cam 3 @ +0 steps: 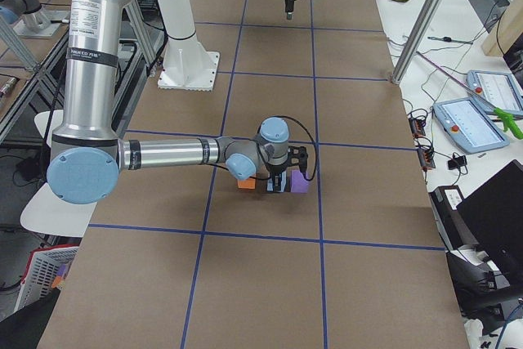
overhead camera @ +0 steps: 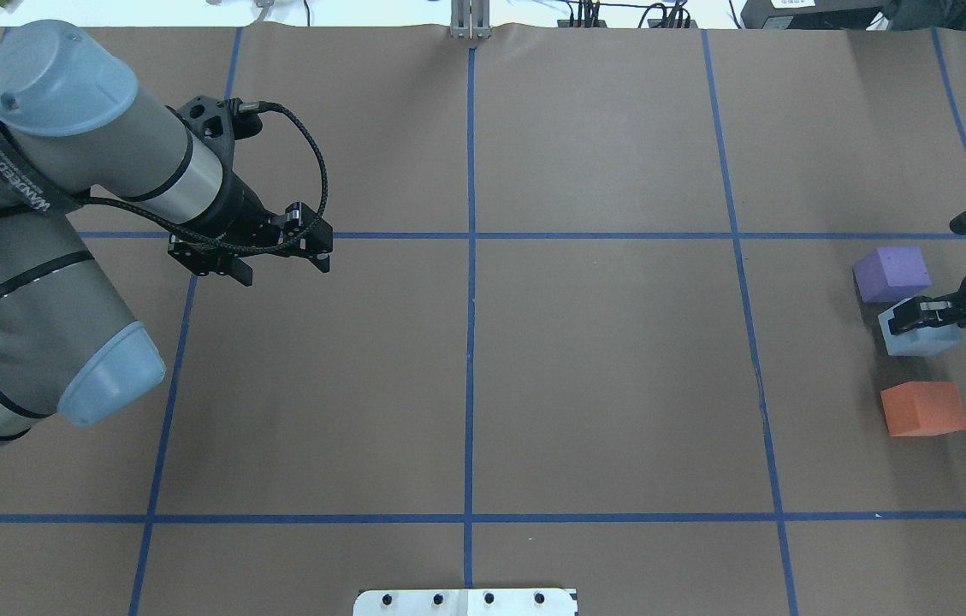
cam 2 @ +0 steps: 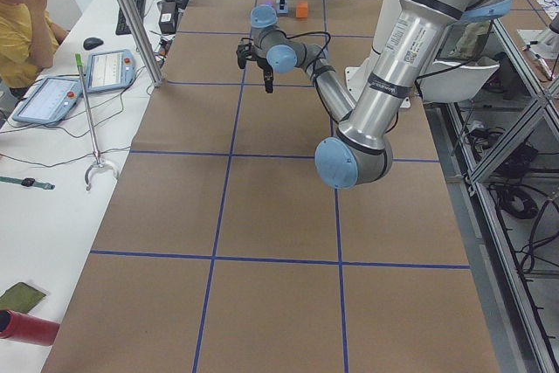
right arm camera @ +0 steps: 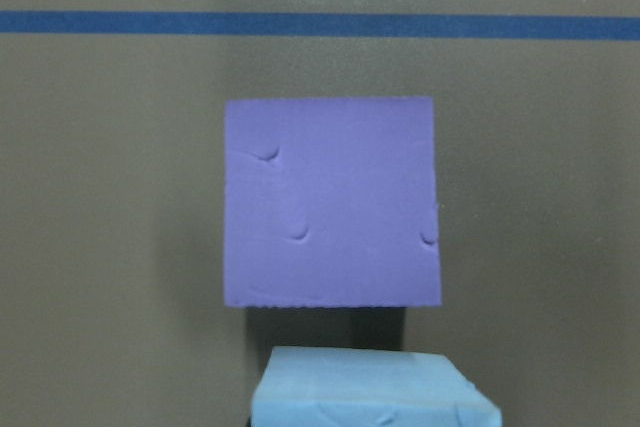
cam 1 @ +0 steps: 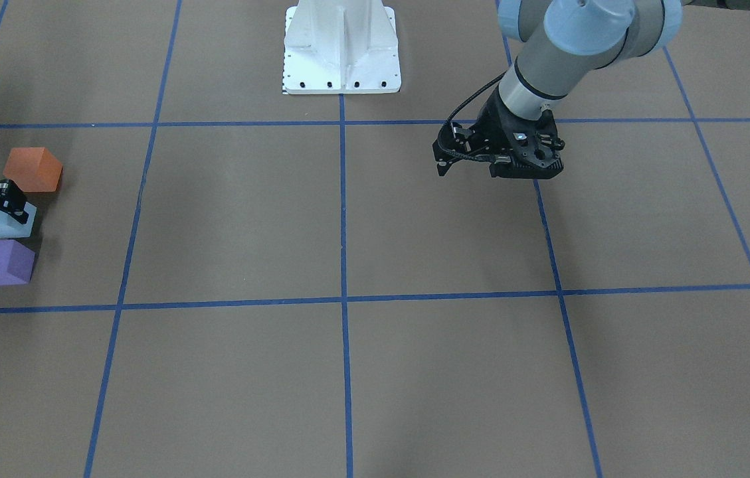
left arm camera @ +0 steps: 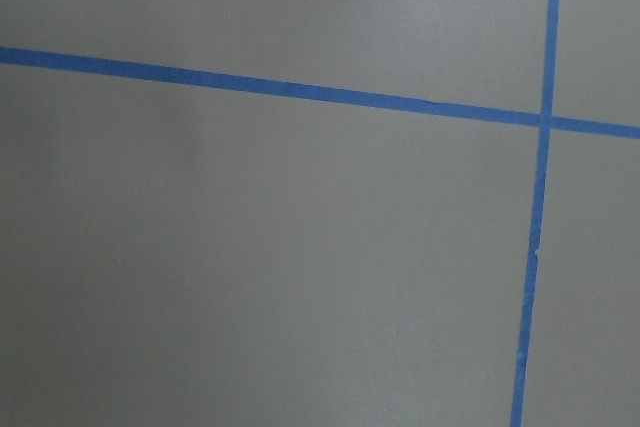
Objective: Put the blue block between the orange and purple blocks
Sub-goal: 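Lower the light blue cube into the gap between purple and orange cubes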
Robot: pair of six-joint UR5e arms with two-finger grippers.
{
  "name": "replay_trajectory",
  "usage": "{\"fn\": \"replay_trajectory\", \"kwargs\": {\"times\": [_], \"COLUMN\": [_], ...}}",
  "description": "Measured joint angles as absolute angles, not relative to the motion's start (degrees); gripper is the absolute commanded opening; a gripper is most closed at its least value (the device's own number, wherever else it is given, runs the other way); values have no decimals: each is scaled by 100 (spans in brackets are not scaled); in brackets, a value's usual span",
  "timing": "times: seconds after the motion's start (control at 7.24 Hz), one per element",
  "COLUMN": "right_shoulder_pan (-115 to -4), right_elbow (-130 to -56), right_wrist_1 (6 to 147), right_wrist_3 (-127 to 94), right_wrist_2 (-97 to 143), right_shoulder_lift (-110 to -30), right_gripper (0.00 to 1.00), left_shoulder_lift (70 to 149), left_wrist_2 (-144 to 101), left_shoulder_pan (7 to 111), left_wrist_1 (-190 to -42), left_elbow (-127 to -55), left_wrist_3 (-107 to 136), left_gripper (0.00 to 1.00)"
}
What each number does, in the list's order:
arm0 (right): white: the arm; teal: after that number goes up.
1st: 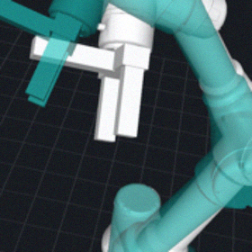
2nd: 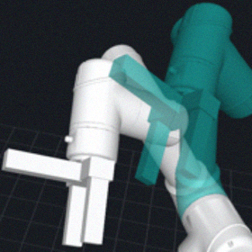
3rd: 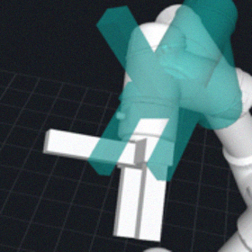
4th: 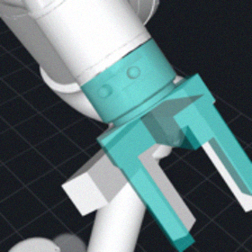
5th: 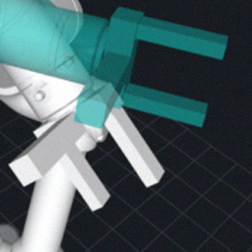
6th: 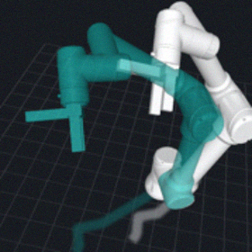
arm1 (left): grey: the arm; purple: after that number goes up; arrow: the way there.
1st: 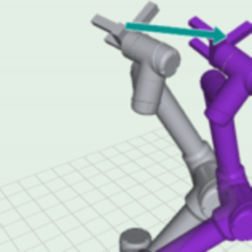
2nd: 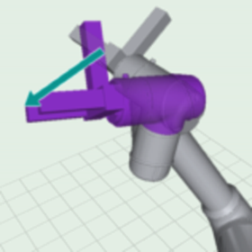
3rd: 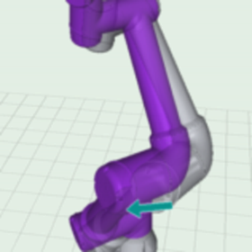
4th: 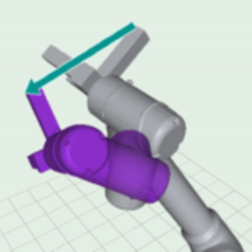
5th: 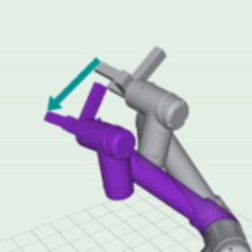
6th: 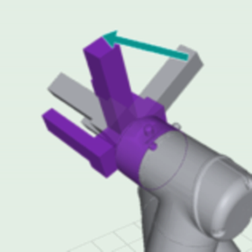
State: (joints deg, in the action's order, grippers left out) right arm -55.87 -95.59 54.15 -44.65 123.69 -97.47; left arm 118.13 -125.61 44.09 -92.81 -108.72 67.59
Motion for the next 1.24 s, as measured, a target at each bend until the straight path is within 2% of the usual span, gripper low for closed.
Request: {"fn": "replay_trajectory", "kwargs": {"times": [0.41, 0.69, 0.83, 0.97, 1.24], "right_shoulder_pan": [-5461, -5393, -5366, -5350, -5338], "right_elbow": [-9570, -9568, -9560, -9554, -9551], "right_wrist_1": [5407, 5405, 5407, 5408, 5407], "right_wrist_3": [-4441, -4418, -4414, -4410, -4447], "right_wrist_2": [12296, 12261, 12243, 12230, 12161], "right_shoulder_lift": [-9763, -9784, -9787, -9789, -9790], "right_gripper": [0, 10, 49, 99, 100], "left_shoulder_lift": [11810, 11812, 11815, 11818, 11827], "left_wrist_2": [-12560, -12560, -12560, -12557, -12554], "left_shoulder_pan": [4397, 4385, 4376, 4364, 4353], "left_wrist_1": [-9281, -9281, -9281, -9283, -9289], "left_elbow": [-10864, -10864, -10864, -10860, -10850], "left_wrist_3": [6766, 6807, 6904, 6996, 7051], "left_gripper": [100, 100, 100, 100, 100]}}
